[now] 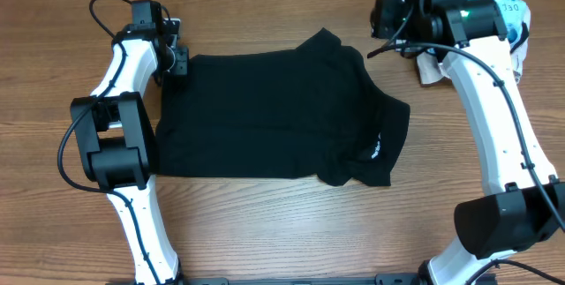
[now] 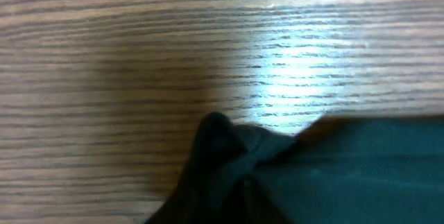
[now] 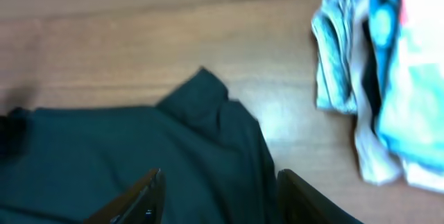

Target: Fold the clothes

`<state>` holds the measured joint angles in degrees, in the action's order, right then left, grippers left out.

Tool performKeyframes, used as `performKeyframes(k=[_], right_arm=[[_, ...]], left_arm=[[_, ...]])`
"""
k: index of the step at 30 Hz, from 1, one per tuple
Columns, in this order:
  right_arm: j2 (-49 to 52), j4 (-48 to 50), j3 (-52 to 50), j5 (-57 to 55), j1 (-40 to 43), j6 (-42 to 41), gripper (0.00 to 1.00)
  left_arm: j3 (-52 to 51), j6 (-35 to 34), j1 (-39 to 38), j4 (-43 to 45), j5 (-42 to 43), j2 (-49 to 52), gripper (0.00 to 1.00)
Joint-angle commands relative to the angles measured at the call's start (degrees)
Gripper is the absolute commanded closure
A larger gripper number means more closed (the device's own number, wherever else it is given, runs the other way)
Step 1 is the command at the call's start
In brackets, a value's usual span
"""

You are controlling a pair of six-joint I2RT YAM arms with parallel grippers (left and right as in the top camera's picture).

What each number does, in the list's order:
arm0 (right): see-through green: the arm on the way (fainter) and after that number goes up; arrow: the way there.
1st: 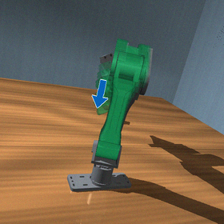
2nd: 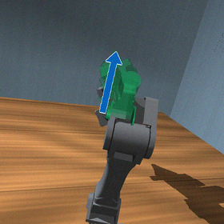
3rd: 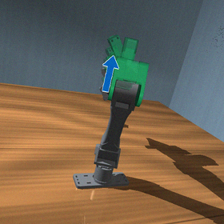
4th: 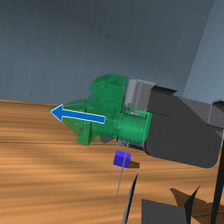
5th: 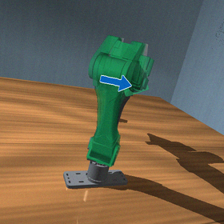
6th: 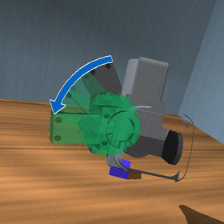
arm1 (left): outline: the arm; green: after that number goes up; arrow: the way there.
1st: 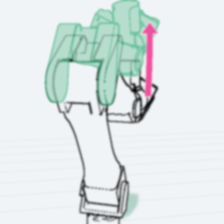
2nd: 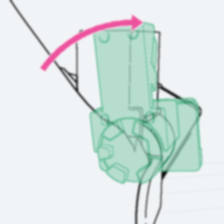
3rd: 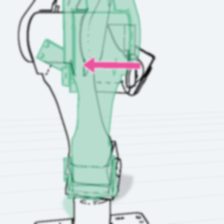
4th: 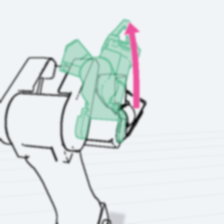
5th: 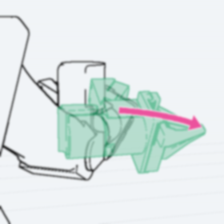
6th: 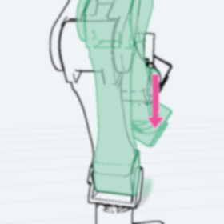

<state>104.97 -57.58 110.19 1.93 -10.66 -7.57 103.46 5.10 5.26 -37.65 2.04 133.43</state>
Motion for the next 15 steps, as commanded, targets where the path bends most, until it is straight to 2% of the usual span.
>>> performKeyframes(k=[1, 6, 15], right_arm=[[1.57, 2.36, 1.14, -1.14, -1.57, 1.86, 0.45], [5.03, 8.07, 1.14, -2.47, -3.28, 6.32, 0.44], [18.08, 15.76, 1.14, -2.69, -3.54, 8.09, 0.31]], left_arm=[[0.79, -0.92, -0.02, 0.00, -1.44, 1.27, 0.96], [1.25, -4.96, -0.02, -4.42, -1.42, 1.11, 0.96], [3.06, -11.04, -0.04, -17.77, -1.16, 1.03, 0.96]])
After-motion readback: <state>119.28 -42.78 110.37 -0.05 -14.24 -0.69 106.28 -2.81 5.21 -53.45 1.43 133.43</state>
